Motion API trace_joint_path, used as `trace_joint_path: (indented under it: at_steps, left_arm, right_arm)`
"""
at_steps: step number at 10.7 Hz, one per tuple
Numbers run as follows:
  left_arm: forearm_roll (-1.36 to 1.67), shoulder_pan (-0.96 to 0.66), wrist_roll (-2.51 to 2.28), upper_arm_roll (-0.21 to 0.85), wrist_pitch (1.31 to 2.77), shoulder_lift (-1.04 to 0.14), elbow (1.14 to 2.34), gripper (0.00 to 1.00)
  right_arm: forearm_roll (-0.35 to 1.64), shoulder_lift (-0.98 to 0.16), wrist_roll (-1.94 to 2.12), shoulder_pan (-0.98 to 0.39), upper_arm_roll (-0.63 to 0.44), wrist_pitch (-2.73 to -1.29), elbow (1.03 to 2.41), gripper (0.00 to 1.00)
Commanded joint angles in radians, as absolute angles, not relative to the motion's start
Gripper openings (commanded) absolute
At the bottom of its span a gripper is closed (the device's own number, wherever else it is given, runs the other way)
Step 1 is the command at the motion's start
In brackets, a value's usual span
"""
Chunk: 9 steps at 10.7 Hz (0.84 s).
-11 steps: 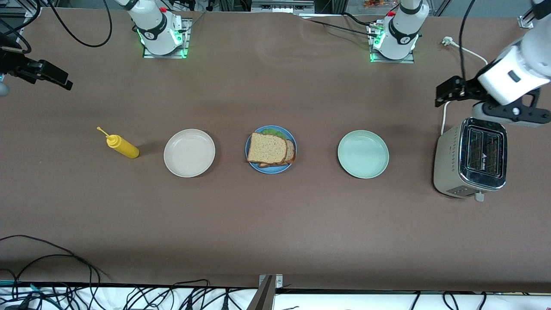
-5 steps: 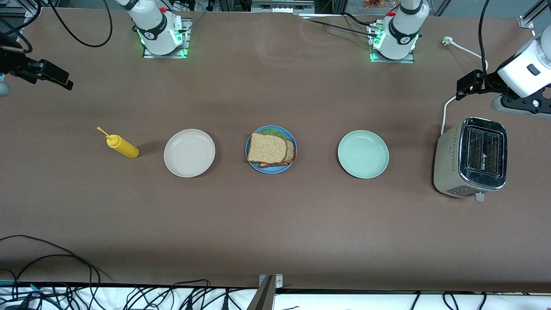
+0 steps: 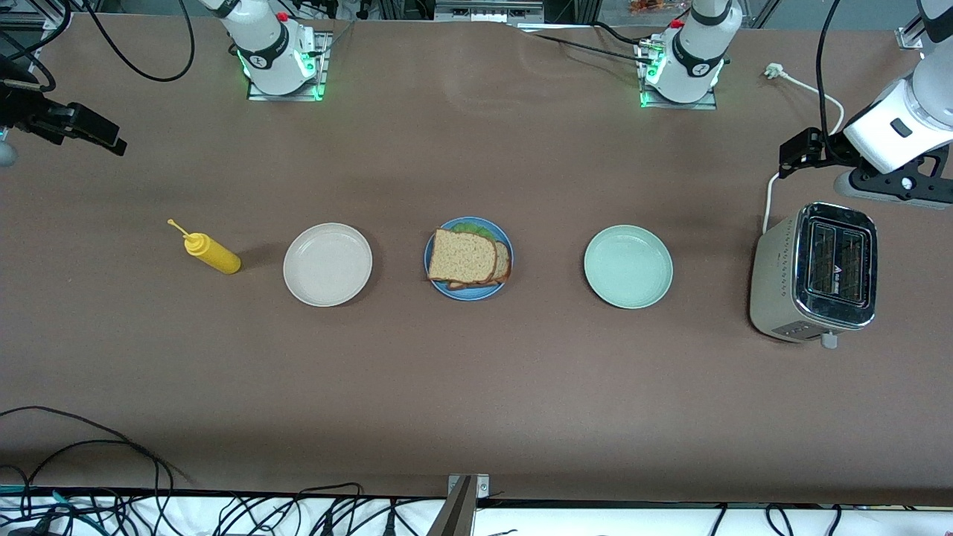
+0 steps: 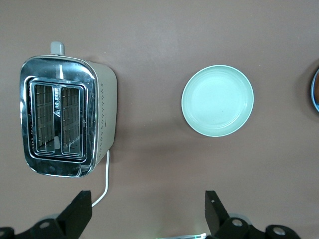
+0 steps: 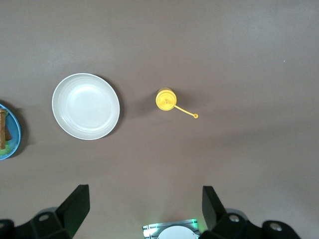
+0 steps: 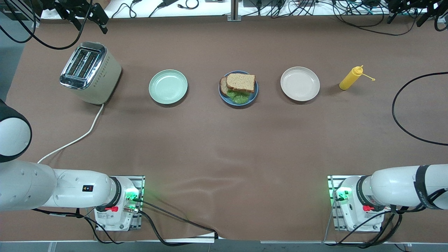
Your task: Make sandwich in blue plate with both arms
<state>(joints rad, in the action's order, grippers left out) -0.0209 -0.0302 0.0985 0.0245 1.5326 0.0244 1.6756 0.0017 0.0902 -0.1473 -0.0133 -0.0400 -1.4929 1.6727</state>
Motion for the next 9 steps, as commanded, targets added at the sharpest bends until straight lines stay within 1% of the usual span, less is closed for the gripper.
trace_joint_path:
  at_steps: [1,9]
  left_arm:
    - [-0.028,-0.025,0.120,0.023,1.551,0.055,1.701,1.00]
    - [-0.012,-0.021,0.120,0.020,1.600,0.052,1.704,1.00]
  right_arm:
    - [-0.002,0.094,-0.149,-0.017,-0.040,-1.470,1.652,1.00]
    - [0.000,0.097,-0.133,-0.017,-0.043,-1.462,1.652,1.00]
